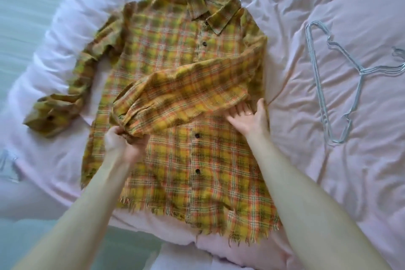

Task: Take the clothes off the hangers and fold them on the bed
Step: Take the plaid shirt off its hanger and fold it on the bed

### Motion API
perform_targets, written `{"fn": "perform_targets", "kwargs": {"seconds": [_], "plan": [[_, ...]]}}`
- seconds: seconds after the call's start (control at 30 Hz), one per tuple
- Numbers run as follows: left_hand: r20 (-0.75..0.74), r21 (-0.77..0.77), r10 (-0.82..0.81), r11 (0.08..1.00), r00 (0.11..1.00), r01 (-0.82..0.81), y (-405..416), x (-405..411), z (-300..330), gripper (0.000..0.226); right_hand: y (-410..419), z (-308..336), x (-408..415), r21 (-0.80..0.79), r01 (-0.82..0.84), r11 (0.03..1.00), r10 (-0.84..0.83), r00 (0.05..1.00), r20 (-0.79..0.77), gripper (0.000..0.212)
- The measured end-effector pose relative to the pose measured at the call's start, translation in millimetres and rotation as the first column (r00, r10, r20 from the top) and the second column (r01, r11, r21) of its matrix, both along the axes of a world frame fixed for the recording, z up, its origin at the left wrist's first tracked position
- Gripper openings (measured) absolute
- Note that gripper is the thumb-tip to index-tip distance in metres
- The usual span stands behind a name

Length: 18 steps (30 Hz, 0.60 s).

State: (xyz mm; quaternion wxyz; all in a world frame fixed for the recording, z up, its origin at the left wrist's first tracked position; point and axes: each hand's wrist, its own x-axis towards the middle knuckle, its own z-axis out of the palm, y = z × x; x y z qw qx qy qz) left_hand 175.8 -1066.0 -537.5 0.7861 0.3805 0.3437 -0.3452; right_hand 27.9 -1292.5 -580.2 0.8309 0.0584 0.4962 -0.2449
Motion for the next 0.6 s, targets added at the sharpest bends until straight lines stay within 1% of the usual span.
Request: {"fn": "perform_targets", "kwargs": {"seconds": [0.07,0.17,0.27,0.33,0.4,0.43,0.47,0.5,0.53,0.57,0.6], "plan": [[0.008,0.024,-0.029,0.999,1.000,0.029,12,15,-9,0.045,-5,-1,9,-0.015,-0.004,1.000,0.004,0.999,-0.052,0.062],[0.027,0.050,-0.135,0.990,0.990,0.133,15,27,-11,0.048,-9,-1,22,-0.003,-0.017,1.000,0.017,0.994,-0.108,0.057],[0.006,0.040,-0.211,0.977,0.978,0.210,13,37,-11,0.034,-11,-2,36,-0.034,0.019,0.999,-0.026,0.975,-0.219,0.039],[0.014,0.015,-0.200,0.980,0.980,0.200,13,43,-13,0.030,-13,4,41,-0.045,0.014,0.999,-0.026,0.961,-0.275,0.034],[0.052,-0.037,-0.158,0.986,0.986,0.160,17,49,-16,0.023,-10,14,41,-0.076,-0.010,0.997,-0.016,0.943,-0.332,0.040],[0.058,-0.067,-0.133,0.988,0.989,0.137,19,52,-16,0.015,-9,14,38,-0.090,0.026,0.996,-0.053,0.948,-0.314,0.043],[0.056,-0.088,-0.101,0.991,0.993,0.105,22,55,-19,0.010,-7,18,36,-0.104,0.043,0.994,-0.075,0.941,-0.329,0.043],[0.064,-0.083,-0.102,0.991,0.993,0.107,25,56,-23,0.015,-7,20,33,-0.138,0.049,0.989,-0.095,0.932,-0.351,0.041],[0.072,-0.048,-0.119,0.991,0.990,0.123,29,57,-28,0.014,-6,20,28,-0.173,0.068,0.982,-0.125,0.932,-0.340,0.040],[0.078,0.001,-0.160,0.987,0.984,0.160,30,56,-30,0.010,-8,18,24,-0.183,0.096,0.978,-0.148,0.943,-0.299,0.040],[0.073,0.068,-0.208,0.977,0.975,0.203,32,54,-33,0.016,-11,13,21,-0.156,0.118,0.981,-0.160,0.943,-0.292,0.041]]}}
